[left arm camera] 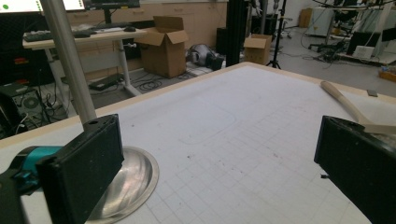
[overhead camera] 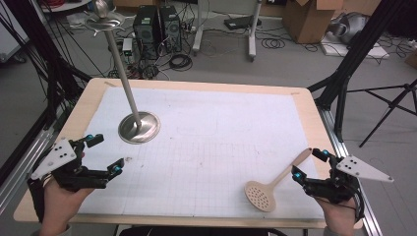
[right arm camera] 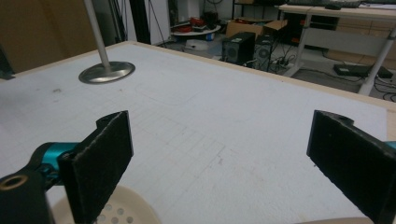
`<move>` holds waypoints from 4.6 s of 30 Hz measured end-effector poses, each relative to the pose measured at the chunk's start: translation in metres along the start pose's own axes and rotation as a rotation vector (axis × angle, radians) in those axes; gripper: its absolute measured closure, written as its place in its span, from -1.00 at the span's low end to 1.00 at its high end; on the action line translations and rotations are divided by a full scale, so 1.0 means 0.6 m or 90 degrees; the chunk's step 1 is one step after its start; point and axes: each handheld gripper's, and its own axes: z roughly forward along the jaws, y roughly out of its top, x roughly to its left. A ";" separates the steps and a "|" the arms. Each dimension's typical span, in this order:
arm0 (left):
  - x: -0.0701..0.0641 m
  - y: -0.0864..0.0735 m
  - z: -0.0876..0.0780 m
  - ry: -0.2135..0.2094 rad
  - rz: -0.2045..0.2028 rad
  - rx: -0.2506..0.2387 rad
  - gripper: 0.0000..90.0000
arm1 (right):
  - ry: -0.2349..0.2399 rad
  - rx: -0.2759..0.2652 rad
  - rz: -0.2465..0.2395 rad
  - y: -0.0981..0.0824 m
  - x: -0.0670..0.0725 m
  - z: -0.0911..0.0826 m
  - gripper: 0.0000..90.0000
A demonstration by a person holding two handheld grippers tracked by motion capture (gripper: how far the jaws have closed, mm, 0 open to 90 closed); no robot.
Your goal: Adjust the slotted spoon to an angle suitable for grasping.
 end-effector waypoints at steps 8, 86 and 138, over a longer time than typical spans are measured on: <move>-0.002 0.000 0.003 -0.004 0.004 0.001 -0.96 | -0.004 0.010 0.000 -0.007 -0.003 -0.007 -0.52; 0.001 -0.011 0.009 -0.002 -0.002 0.019 -0.96 | -0.023 0.218 0.010 -0.135 -0.058 0.063 1.00; -0.008 -0.027 0.004 0.037 0.021 0.059 -0.96 | -0.023 0.264 -0.018 -0.133 -0.053 0.121 1.00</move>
